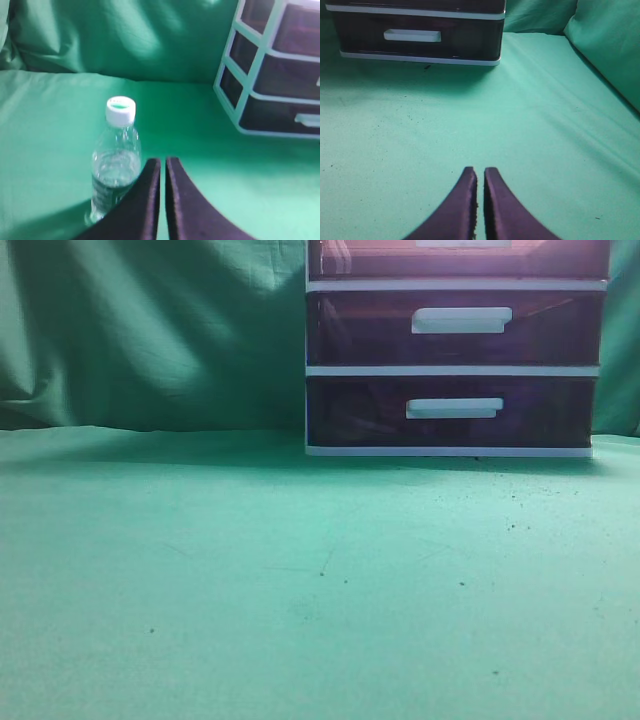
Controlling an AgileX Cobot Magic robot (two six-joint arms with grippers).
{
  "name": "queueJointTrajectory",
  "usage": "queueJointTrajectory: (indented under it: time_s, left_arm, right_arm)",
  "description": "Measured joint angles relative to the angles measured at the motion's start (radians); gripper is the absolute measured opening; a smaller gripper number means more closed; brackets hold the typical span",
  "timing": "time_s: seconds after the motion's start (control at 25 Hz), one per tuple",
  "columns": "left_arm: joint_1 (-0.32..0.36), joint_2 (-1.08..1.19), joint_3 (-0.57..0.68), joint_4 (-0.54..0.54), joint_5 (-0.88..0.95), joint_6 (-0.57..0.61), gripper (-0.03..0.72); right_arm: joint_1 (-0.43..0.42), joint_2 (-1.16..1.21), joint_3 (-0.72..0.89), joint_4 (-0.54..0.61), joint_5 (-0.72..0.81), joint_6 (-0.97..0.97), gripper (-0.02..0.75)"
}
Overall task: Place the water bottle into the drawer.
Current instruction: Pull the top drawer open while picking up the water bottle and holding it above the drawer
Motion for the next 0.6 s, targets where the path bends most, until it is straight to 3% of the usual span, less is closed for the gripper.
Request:
queueJointTrajectory:
  time_s: [0.2, 0.24, 0.28, 0.48, 0.52, 0.6]
  left_arm:
    - [0.000, 0.086, -0.005, 0.000, -0.082, 0.000, 0.000]
    - [0.000, 0.107, -0.005, 0.000, -0.086, 0.002, 0.048]
    - [0.000, 0.133, -0.005, 0.000, -0.088, 0.002, 0.048]
    - [0.000, 0.253, -0.005, 0.000, -0.088, 0.006, 0.543]
    - [0.000, 0.274, -0.005, 0.000, -0.095, 0.006, 0.604]
    - [0.000, 0.312, -0.005, 0.000, -0.127, 0.006, 0.656]
  right_arm:
    - [0.000, 0.000, 0.000, 0.000, 0.000, 0.000, 0.000]
    - [0.000, 0.000, 0.000, 0.000, 0.000, 0.000, 0.000]
    - [0.000, 0.000, 0.000, 0.000, 0.000, 0.000, 0.000]
    - [0.000, 0.000, 0.000, 0.000, 0.000, 0.000, 0.000]
    - [0.000, 0.000, 0.000, 0.000, 0.000, 0.000, 0.000]
    - [0.000, 0.000, 0.000, 0.000, 0.000, 0.000, 0.000]
